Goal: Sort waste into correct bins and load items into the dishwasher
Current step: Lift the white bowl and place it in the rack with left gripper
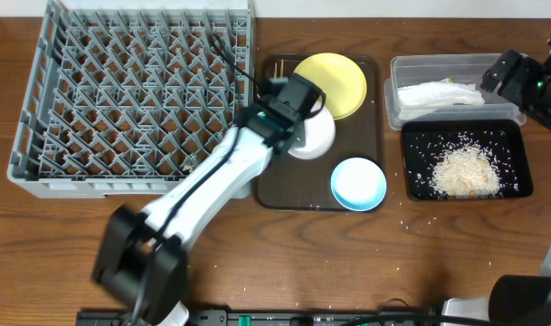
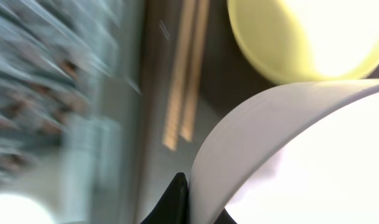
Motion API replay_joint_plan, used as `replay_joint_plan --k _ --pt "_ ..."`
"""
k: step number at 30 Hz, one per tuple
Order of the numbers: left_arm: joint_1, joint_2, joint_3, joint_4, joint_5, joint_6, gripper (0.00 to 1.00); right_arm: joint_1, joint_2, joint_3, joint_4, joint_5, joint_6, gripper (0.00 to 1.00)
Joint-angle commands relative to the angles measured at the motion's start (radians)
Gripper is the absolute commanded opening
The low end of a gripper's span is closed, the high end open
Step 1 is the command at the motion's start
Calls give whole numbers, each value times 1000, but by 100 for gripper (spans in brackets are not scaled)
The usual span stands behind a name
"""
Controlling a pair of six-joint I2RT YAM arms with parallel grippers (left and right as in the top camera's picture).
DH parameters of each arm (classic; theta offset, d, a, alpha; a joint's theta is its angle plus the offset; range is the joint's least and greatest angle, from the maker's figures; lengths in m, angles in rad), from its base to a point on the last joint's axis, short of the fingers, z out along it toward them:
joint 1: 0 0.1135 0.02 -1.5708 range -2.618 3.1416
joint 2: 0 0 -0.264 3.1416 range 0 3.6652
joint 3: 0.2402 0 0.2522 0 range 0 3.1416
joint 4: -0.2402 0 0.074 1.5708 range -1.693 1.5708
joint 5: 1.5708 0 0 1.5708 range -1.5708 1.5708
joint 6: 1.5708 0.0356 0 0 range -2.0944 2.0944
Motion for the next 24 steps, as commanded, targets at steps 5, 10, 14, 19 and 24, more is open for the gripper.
replay_joint_plan --k 5,10,14,19,24 --pt "1 -137 20 17 -650 292 8 -9 -2 1 -1 2 10 99" --pt "48 -106 13 66 -1002 380 7 -9 -2 1 -1 2 10 99" --pt "109 -74 13 93 -1123 379 7 -9 -2 1 -1 2 10 99" --pt "170 -5 12 113 -1193 379 7 -9 -2 1 -1 2 10 99" --pt "168 67 12 138 -1256 379 7 -8 -2 1 -1 2 10 99"
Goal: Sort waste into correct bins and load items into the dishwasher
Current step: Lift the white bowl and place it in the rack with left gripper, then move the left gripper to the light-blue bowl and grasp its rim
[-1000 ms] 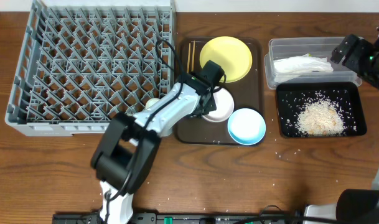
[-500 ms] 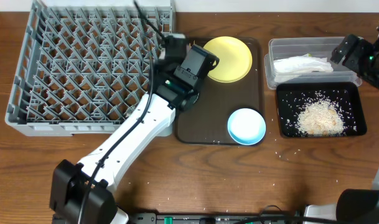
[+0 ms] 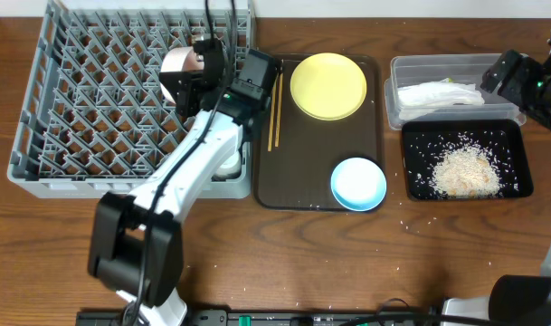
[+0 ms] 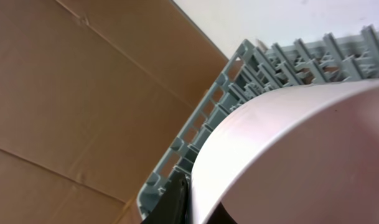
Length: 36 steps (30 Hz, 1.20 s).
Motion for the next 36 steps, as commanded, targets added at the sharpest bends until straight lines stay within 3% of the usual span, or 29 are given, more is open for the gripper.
replay_joint_plan --k 1,16,25,29,30,31,36 --pt "-4 59 8 18 -119 9 7 -9 -2 1 -1 2 10 99" --pt "-48 209 -8 24 -166 -51 7 -9 -2 1 -1 2 10 99" --pt "-76 209 -19 -29 37 -56 8 -8 -2 1 -1 2 10 99" --pt "-76 208 -19 -37 44 -56 8 -9 -2 1 -1 2 10 99" --pt "-77 208 -19 -37 45 -56 10 -9 -2 1 -1 2 10 99" --pt "-82 208 -19 -42 49 -56 25 -9 -2 1 -1 2 10 99" --pt "-117 208 -18 -88 149 -55 37 -9 -2 1 -1 2 10 99"
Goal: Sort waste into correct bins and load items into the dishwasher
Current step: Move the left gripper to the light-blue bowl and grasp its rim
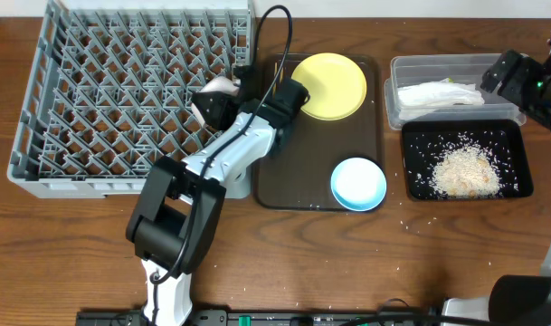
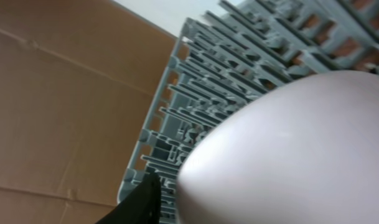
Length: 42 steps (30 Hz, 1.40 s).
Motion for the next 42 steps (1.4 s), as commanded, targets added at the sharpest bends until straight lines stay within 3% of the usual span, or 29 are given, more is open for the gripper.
replay_joint_plan --k 1,7,15,18,26,38,42 --pt "-32 1 -10 -32 114 -16 38 -9 -2 1 -1 2 10 99" --pt "-43 -49 -9 -52 291 -16 40 -9 -2 1 -1 2 10 99" --pt "-43 -232 5 -51 586 9 56 -8 -2 1 -1 2 10 99" --pt "-43 -318 13 -43 776 10 63 -8 -2 1 -1 2 10 99" --pt "-58 -400 2 -47 1427 -101 64 -8 -2 1 -1 2 10 99" --pt "-171 -179 -21 -16 1451 -250 64 -9 -2 1 -1 2 10 99" --pt "-172 -123 -21 -3 1558 -263 64 -9 -2 1 -1 2 10 99"
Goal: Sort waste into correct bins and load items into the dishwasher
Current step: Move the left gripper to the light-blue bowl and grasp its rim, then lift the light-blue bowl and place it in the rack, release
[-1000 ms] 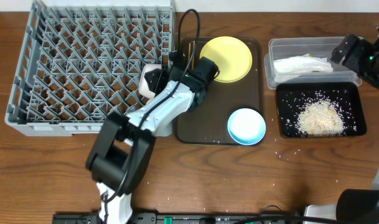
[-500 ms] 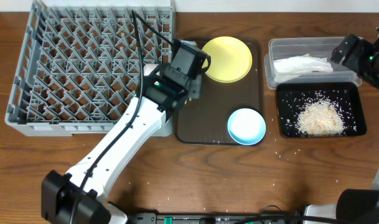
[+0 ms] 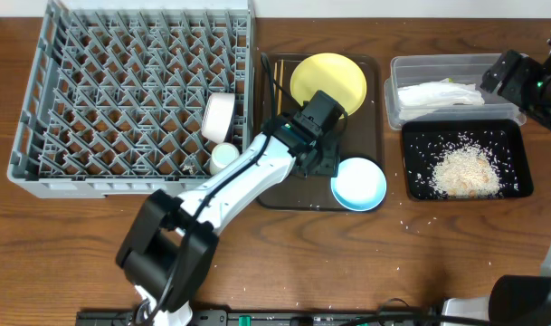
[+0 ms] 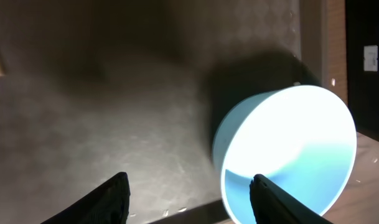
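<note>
A white bowl [image 3: 218,116] stands on edge in the right part of the grey dish rack [image 3: 94,109]. On the brown tray [image 3: 289,190], my left gripper [image 3: 327,165] hangs open just left of the light blue bowl [image 3: 358,183]. The left wrist view shows the blue bowl [image 4: 289,149] on the tray [image 4: 114,112]. My left gripper [image 4: 189,199] is open and empty there, its right fingertip [image 4: 270,196] over the bowl's near rim. A yellow plate [image 3: 329,83] lies at the tray's back. My right gripper [image 3: 508,77] stays at the far right, its jaws not discernible.
A small white cup [image 3: 224,156] sits in the rack below the white bowl. Chopsticks [image 3: 273,68] lie at the tray's back left. A clear bin [image 3: 438,91] holds white tissue. A black bin [image 3: 465,167] holds rice, with grains scattered on the table nearby.
My left gripper has let go of the white bowl, which now stands in the rack. The gripper has moved right onto the tray and is open beside the blue bowl.
My left gripper was shut on the white bowl above the tray. Then it held the bowl over the rack's back right, then lower at the rack's right side. Now the bowl rests in the rack and the gripper is open by the blue bowl. The right arm stayed still.
</note>
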Motion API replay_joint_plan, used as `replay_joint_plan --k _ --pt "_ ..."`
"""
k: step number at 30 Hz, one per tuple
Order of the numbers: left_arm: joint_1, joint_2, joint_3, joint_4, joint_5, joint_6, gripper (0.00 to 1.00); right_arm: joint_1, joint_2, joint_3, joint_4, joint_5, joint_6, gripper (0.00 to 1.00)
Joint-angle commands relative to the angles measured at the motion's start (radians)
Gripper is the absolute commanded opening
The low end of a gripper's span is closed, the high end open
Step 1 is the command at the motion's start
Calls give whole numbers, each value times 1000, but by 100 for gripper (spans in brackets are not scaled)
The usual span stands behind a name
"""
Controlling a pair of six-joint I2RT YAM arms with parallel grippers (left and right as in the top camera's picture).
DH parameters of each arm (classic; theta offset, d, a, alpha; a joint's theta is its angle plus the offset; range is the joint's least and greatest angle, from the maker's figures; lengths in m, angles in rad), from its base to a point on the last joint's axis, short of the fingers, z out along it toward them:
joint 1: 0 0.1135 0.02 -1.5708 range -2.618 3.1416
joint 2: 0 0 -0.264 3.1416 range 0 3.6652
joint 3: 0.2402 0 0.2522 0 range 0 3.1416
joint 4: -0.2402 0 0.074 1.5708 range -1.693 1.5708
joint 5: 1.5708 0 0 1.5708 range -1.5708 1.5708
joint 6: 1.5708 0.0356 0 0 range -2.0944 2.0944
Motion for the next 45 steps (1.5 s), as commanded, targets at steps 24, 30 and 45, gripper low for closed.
replay_joint_plan --k 24,30,45 --pt "-52 211 -8 118 116 -65 38 -9 -2 1 0 2 10 99" --pt "-52 216 -8 118 92 -69 8 -9 -2 1 0 2 10 99" --pt "-52 135 -7 90 6 -68 7 -9 -2 1 0 2 10 99"
